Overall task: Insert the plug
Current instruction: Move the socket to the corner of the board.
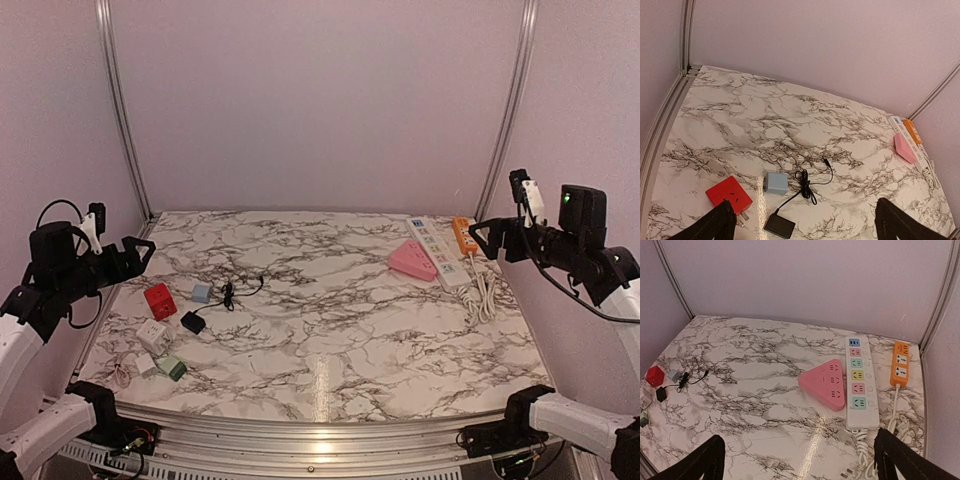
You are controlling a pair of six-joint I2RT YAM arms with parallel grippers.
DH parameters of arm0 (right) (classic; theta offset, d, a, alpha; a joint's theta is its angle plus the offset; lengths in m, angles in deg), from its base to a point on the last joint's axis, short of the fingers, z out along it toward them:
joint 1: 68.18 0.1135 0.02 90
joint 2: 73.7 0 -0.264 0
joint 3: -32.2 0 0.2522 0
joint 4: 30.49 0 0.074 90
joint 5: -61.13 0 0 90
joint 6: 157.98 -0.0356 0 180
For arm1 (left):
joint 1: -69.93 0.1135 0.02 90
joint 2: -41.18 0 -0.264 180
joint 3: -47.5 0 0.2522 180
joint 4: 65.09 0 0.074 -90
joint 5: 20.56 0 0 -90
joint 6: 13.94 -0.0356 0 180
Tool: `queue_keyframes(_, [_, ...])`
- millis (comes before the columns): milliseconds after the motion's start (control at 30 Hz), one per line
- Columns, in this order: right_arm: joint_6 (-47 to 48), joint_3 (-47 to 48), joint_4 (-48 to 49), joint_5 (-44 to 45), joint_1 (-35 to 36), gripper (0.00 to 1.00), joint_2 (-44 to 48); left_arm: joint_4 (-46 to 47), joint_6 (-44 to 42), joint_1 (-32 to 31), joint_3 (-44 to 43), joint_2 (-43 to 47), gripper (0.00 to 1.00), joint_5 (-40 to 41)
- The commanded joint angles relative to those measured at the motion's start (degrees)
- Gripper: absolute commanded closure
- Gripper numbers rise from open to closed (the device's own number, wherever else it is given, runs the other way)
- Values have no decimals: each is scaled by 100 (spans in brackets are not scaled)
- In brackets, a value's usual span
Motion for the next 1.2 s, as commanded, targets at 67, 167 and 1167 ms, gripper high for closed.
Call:
queue_keyframes(67, [43, 156, -117, 174, -70, 1, 20, 9, 112, 49, 78, -55, 1, -191])
queue_keyframes(167, [-94, 103, -17, 369, -78, 2, 107, 13, 124, 51, 103, -81, 1, -208])
queue_keyframes(1167, [-1547, -625, 1676, 1426, -5, 1, -1506, -69, 163, 51, 150, -57, 1, -4])
